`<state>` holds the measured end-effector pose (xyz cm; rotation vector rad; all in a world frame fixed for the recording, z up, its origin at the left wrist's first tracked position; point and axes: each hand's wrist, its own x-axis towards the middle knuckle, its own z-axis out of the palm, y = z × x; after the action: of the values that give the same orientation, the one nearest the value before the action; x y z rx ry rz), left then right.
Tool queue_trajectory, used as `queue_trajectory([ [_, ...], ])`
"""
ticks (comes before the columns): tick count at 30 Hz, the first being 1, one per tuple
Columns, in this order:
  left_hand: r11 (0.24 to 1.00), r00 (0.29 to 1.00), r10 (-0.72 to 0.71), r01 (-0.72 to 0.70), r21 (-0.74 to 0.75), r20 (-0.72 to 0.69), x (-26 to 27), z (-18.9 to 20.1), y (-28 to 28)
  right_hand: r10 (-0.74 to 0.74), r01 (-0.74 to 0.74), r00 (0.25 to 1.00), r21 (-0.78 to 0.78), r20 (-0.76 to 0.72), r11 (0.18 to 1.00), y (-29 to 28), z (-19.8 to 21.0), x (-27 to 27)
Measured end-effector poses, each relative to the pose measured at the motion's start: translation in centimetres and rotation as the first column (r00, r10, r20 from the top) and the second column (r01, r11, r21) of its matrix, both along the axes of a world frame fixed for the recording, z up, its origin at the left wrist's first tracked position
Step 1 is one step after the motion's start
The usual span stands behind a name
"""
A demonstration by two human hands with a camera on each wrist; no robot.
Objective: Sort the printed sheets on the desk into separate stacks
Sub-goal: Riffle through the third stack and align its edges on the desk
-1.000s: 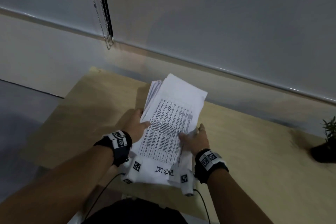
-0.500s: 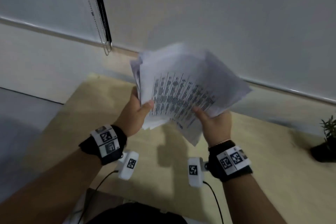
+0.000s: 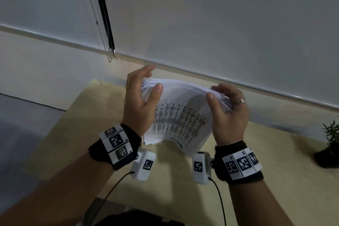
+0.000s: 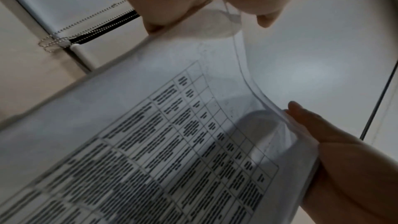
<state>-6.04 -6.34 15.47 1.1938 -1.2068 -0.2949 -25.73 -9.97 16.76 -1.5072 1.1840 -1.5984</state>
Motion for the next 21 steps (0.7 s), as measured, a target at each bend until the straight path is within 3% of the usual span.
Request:
queue_trajectory([
  [5,0.989,0.984,0.145,-0.14,-0.049,0.105,-0.3,0.1,-0.9,-0.113,0.111,0.992,-0.038,-0.05,0.993,-0.3,-0.4,0.4],
  [11,0.98,0.979,0.201,-0.201,0.003,-0.016,-0.2,0.2,-1.3,-0.206,0.205,0.977,-0.033,-0.047,0.978,-0.5,-0.2,0.9],
  [14,0.983,0.979,0.18,-0.177,0.04,-0.091,0.0,0.6,-1.4,-0.215,0.214,0.976,0.022,0.045,0.976,-0.8,-0.2,0.6],
  [18,0.983,0.983,0.182,-0.182,0.032,-0.006,0.0,0.7,-1.6,-0.178,0.182,0.978,0.03,-0.106,0.983,-0.7,-0.4,0.9],
  [21,0.979,0.98,0.197,-0.195,0.067,-0.024,0.3,0.7,-1.8,-0.226,0.228,0.973,0.057,-0.044,0.972,-1.0,-0.3,0.8],
])
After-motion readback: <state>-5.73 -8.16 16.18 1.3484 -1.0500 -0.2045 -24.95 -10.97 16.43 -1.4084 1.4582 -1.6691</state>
